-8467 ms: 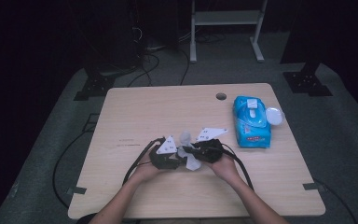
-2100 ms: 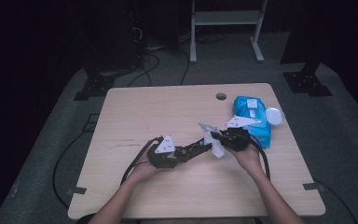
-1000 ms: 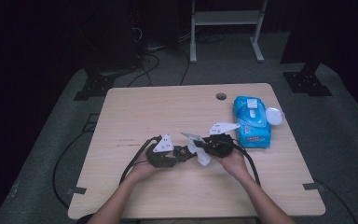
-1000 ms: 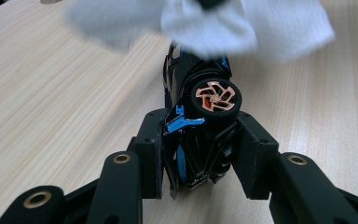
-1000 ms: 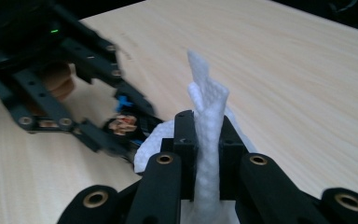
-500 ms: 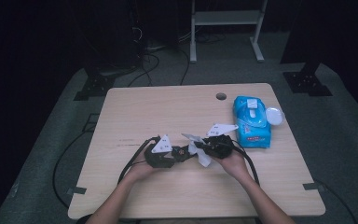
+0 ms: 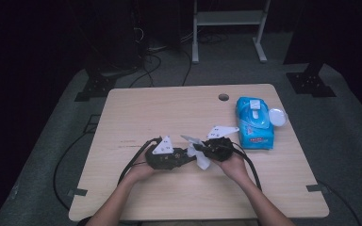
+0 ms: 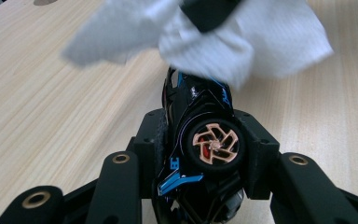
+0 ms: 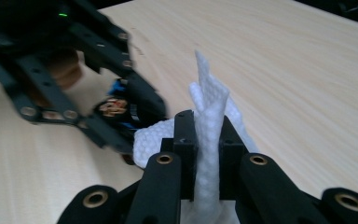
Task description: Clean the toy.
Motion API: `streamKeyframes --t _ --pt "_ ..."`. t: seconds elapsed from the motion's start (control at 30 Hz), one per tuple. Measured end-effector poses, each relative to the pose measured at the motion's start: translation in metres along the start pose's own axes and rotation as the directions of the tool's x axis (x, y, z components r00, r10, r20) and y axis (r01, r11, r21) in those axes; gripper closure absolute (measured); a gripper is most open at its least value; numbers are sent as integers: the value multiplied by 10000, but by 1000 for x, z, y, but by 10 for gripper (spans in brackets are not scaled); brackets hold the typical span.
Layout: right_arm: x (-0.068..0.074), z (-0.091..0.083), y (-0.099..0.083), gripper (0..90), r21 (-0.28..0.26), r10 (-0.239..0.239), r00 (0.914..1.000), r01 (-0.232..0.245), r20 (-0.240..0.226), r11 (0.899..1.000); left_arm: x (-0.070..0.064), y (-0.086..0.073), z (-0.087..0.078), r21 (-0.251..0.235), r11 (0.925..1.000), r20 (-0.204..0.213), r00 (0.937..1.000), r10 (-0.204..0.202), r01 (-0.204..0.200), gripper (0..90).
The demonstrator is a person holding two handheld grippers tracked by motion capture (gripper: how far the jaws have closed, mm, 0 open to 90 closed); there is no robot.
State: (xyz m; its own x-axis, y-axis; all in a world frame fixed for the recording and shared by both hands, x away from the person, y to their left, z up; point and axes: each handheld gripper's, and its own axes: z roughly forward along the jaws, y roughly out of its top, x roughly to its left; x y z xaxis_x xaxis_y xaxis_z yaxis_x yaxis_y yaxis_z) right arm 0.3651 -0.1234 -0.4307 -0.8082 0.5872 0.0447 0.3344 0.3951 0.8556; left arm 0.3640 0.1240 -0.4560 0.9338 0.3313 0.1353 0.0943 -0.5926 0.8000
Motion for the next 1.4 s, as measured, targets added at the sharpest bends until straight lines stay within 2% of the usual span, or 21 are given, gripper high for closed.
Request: streamKeyframes --t 0.1,0.13,0.27,0.3,0.4,0.5,0.53,0.6,0.63,0.67,0.7,0.73,0.77,0.83,0.87,1.0,1.07,1.2,1.27,1.33,1.4 --pt "-10 -9 -3 816 -18 223 9990 -222 389 9998 -1 0 0 3 10000 5 10000 67 -67 590" --pt "-13 -11 -4 816 -66 382 9987 -380 348 9993 -1 1 0 -4 10000 5 10000 66 -66 591" --pt "-11 -14 -3 816 -124 262 9989 -258 381 9996 -1 1 1 35 10000 28 10000 43 -44 591" --pt "-7 -14 -1 816 -312 146 9996 -138 229 9994 0 1 0 31 10000 92 9999 -54 53 591" --pt "-6 -14 -1 815 -401 217 9998 -216 29 9990 1 0 -1 28 9999 174 9998 -129 129 591" --pt "-12 -15 -5 816 -311 302 9991 -292 301 9991 1 0 -1 39 9999 172 9998 -115 114 591" --pt "-18 -20 -9 816 -487 540 9974 -516 481 9975 0 1 -1 89 9999 159 9998 -76 75 590" --pt "-20 -23 -11 816 -602 710 9963 -681 479 9959 0 1 -1 143 9999 179 9998 -48 45 588" --pt "-23 -29 -13 816 -730 854 9952 -818 473 9940 2 3 -1 167 9997 437 9989 -193 185 561" --pt "-23 -29 -13 816 -730 854 9952 -818 473 9940 2 3 -1 167 9997 437 9989 -193 185 521" --pt "-23 -31 -14 816 -770 852 9953 -815 465 9937 2 6 -1 418 9989 545 9983 -217 194 521" --pt "-23 -33 -14 816 -820 825 9953 -781 514 9936 1 9 -1 568 9984 416 9991 -107 84 444" --pt "-23 -33 -14 816 -820 825 9953 -781 514 9936 1 11 -1 687 9976 303 9995 -43 23 444" --pt "-27 -34 -16 816 -912 943 9944 -898 468 9918 2 14 -1 737 9973 358 9993 -57 31 420" --pt "-29 -32 -18 816 -858 1091 9935 -1060 320 9907 3 17 2 848 9961 273 9992 -278 254 394" --pt "-30 -27 -24 816 -804 1127 9935 -1114 126 9905 4 21 9 1187 9921 271 9987 -439 404 387" --pt "-33 -25 -28 816 -660 1192 9928 -1185 77 9908 4 24 13 1337 9897 331 9979 -558 509 408" --pt "-43 -25 -37 816 -446 1624 9867 -1619 89 9858 5 28 15 1635 9859 374 9984 -419 352 566" --pt "-43 -26 -38 816 -547 1785 9839 -1788 -104 9824 7 28 14 1676 9849 445 9976 -525 443 575" --pt "-39 -27 -33 816 -733 1703 9852 -1713 -201 9825 7 28 13 1719 9845 459 9980 -429 344 576" --pt "-35 -28 -25 816 -1027 1630 9858 -1664 -401 9807 7 27 11 1774 9833 602 9968 -530 416 576"
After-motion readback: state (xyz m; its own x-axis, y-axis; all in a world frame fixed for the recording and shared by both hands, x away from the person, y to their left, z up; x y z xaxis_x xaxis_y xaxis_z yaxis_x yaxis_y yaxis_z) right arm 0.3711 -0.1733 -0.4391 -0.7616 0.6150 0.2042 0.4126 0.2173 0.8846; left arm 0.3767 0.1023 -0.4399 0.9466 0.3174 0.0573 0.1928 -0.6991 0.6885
